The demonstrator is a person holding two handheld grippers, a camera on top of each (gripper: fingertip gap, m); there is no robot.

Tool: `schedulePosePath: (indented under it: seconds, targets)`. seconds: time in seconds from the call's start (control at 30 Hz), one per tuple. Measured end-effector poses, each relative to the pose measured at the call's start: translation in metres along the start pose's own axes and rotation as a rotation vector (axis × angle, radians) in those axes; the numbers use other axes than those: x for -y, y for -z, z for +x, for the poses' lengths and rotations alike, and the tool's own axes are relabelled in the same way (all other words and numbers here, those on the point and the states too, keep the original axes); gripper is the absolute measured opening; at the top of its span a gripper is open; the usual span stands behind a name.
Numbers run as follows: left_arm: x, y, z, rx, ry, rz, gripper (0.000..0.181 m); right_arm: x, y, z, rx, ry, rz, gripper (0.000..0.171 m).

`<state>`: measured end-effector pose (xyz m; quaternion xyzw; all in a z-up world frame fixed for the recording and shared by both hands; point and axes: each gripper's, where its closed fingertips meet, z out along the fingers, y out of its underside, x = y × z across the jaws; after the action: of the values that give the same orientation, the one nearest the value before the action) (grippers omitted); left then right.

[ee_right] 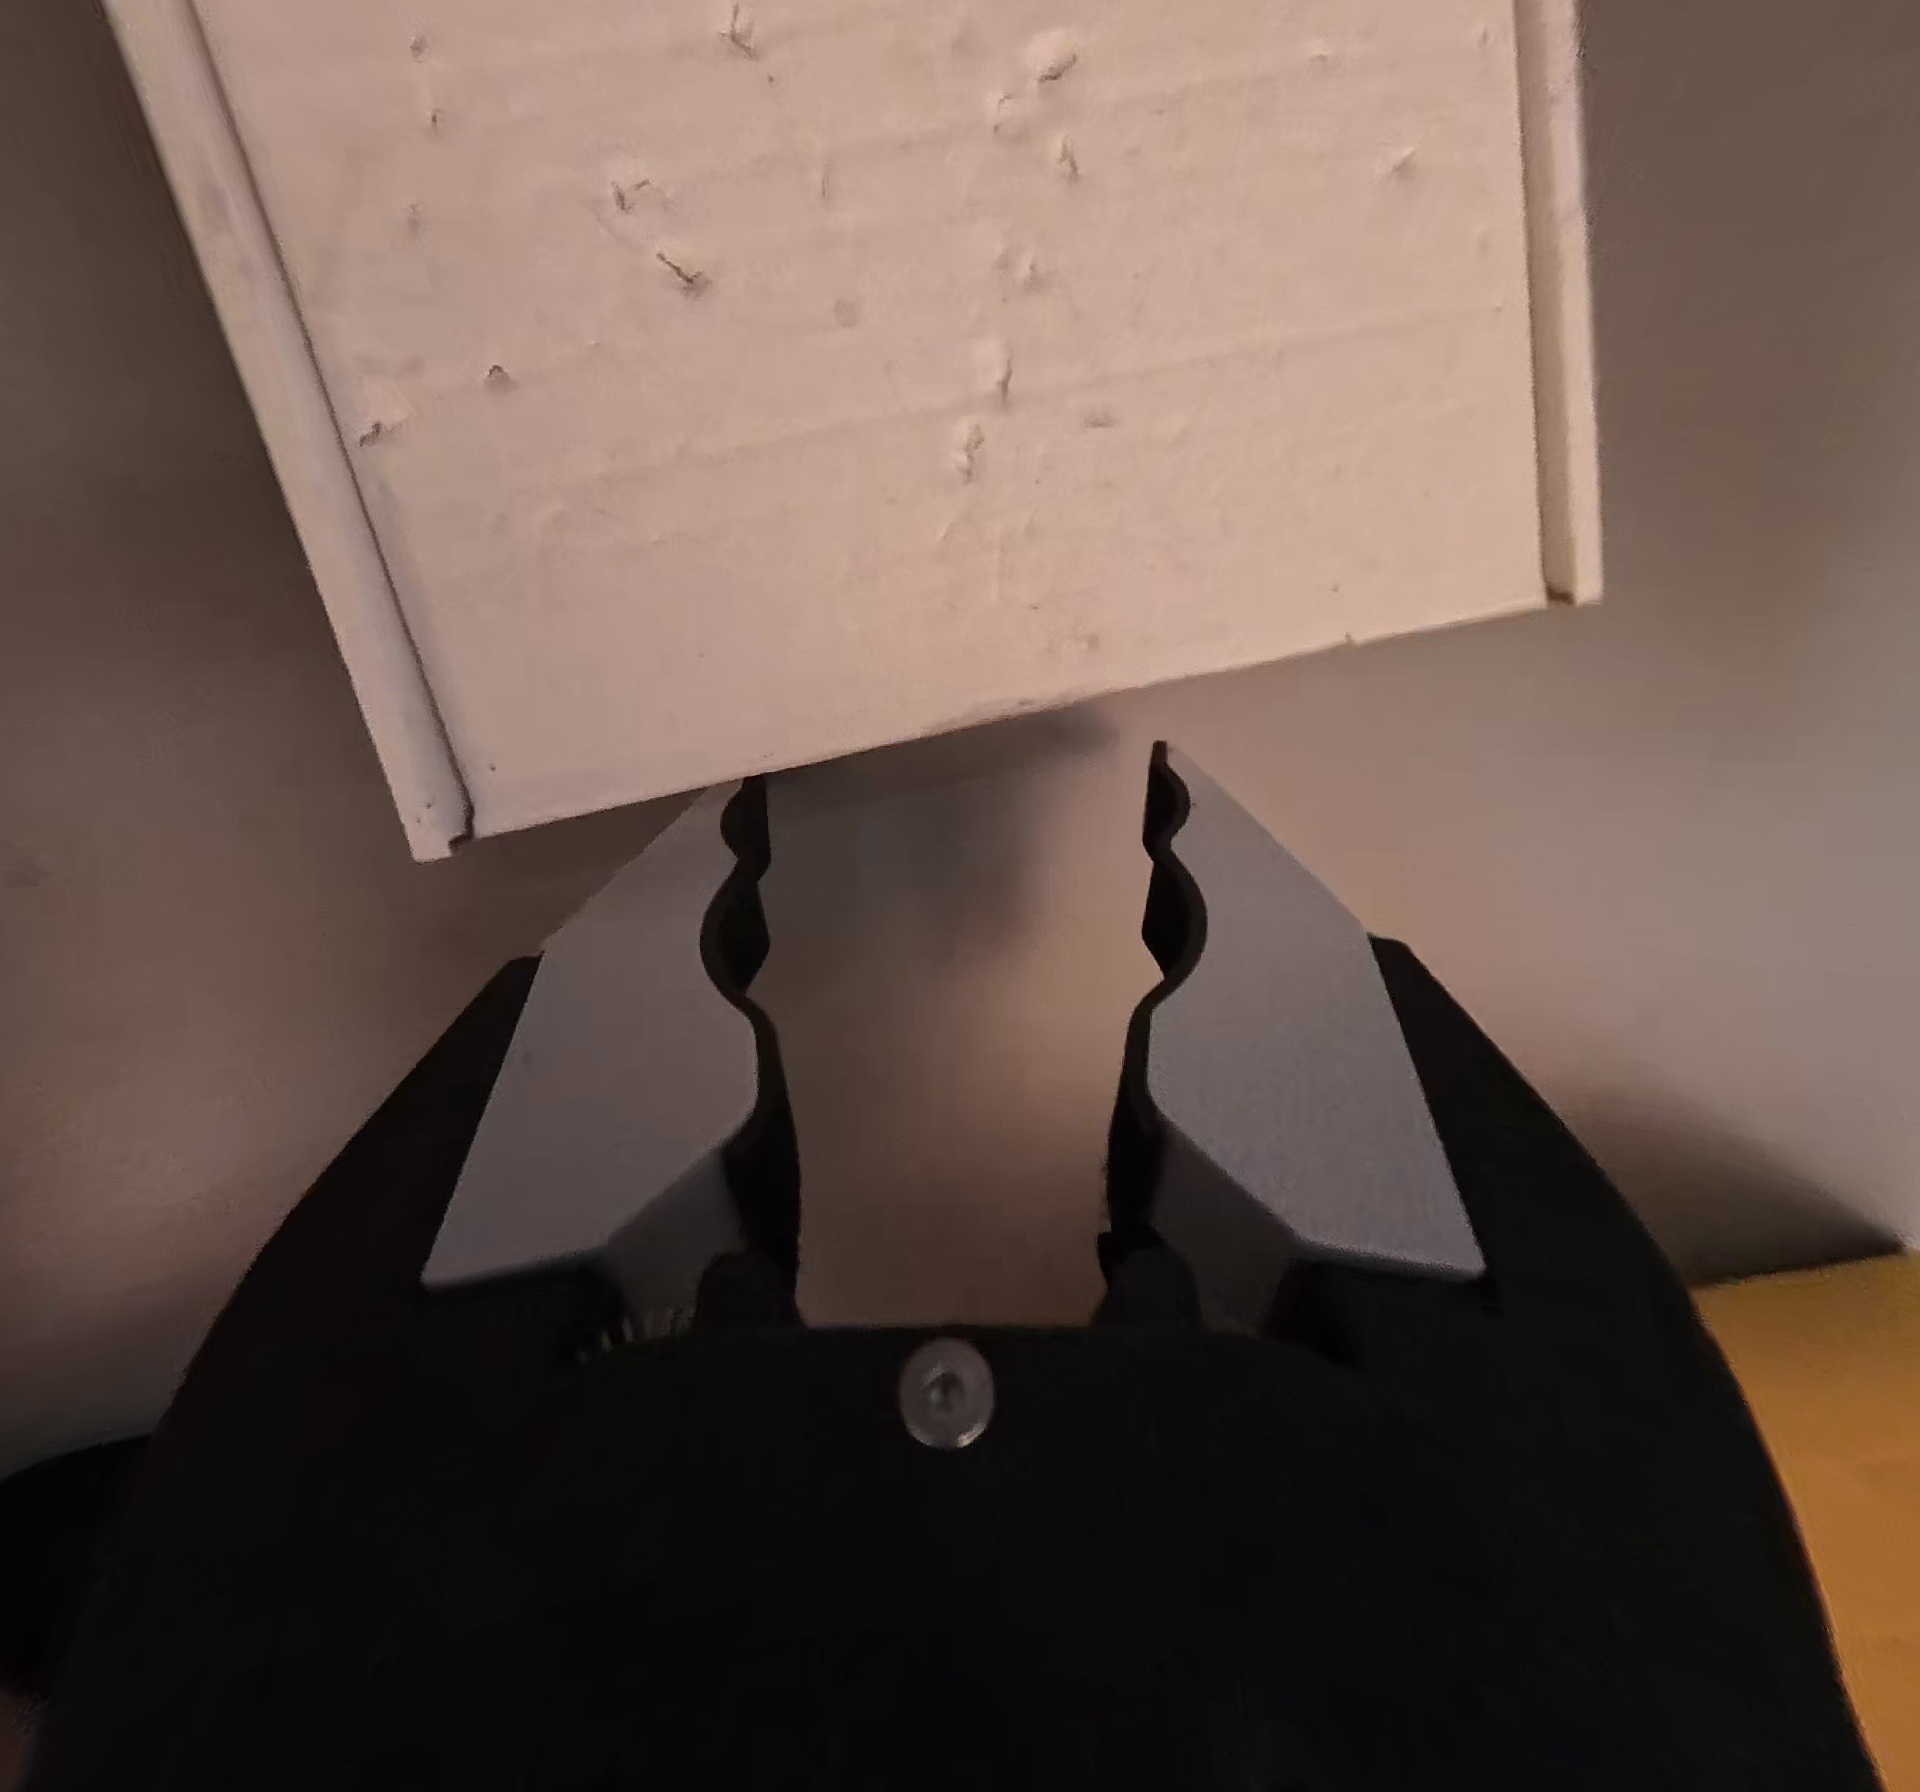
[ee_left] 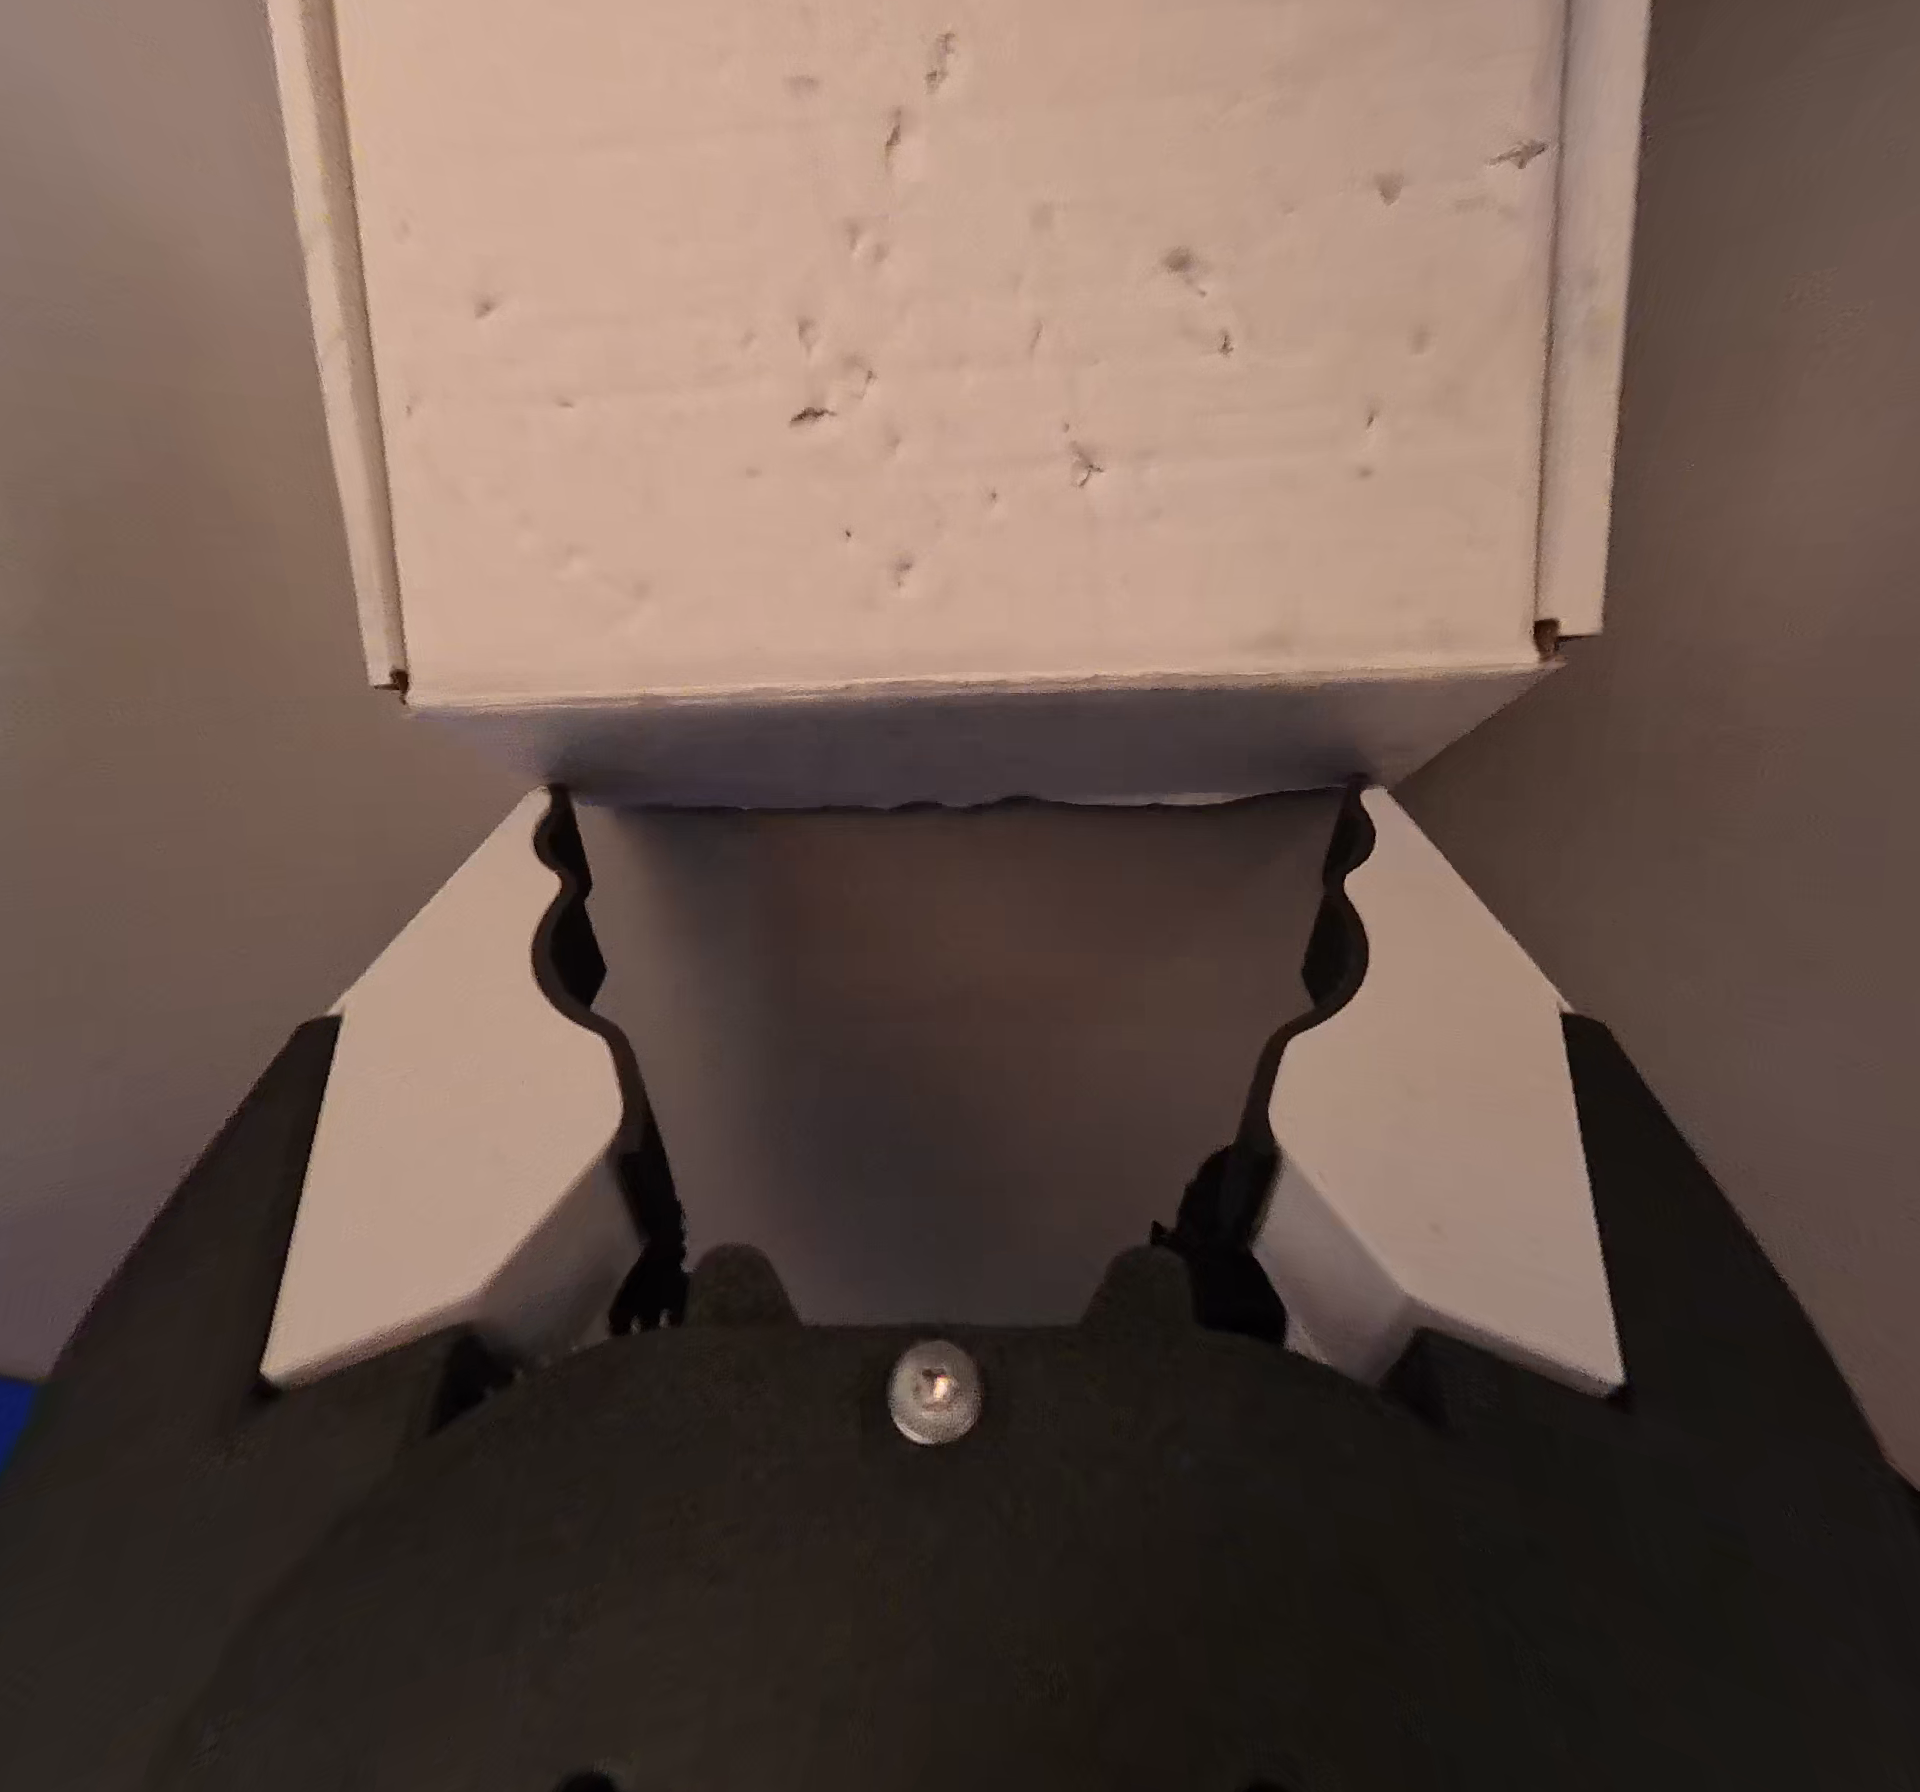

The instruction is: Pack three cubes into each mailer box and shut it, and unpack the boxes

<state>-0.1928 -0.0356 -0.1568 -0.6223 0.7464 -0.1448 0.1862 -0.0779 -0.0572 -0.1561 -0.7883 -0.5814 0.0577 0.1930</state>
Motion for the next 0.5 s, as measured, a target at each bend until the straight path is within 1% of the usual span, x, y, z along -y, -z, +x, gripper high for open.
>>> schedulePosePath:
  seconds: [0.03,0.07,0.17,0.3,0.37,0.5]
  targets:
    - [-0.001,0.0,0.003,-0.013,-0.004,-0.007,0.138,0.001,-0.001,-0.005,0.024,0.009,0.004,0.073]
    - [-0.002,0.0,0.006,-0.026,-0.004,-0.013,0.138,0.002,-0.002,-0.01,0.041,0.016,0.008,0.073]
    - [-0.01,0.003,0.01,-0.034,0.009,-0.031,0.137,0.008,-0.003,-0.018,0.057,0.028,0.026,0.084]
    - [-0.014,0.005,0.022,-0.082,0.006,0.009,0.128,0.012,-0.006,-0.025,0.08,0.036,0.055,0.099]
    - [-0.014,0.005,0.021,-0.072,-0.006,0.006,0.134,0.01,-0.006,-0.028,0.104,0.017,0.054,0.106]
    - [-0.015,0.001,0.023,-0.096,-0.023,-0.032,0.138,0.015,-0.008,-0.026,0.069,0.048,0.068,0.116]
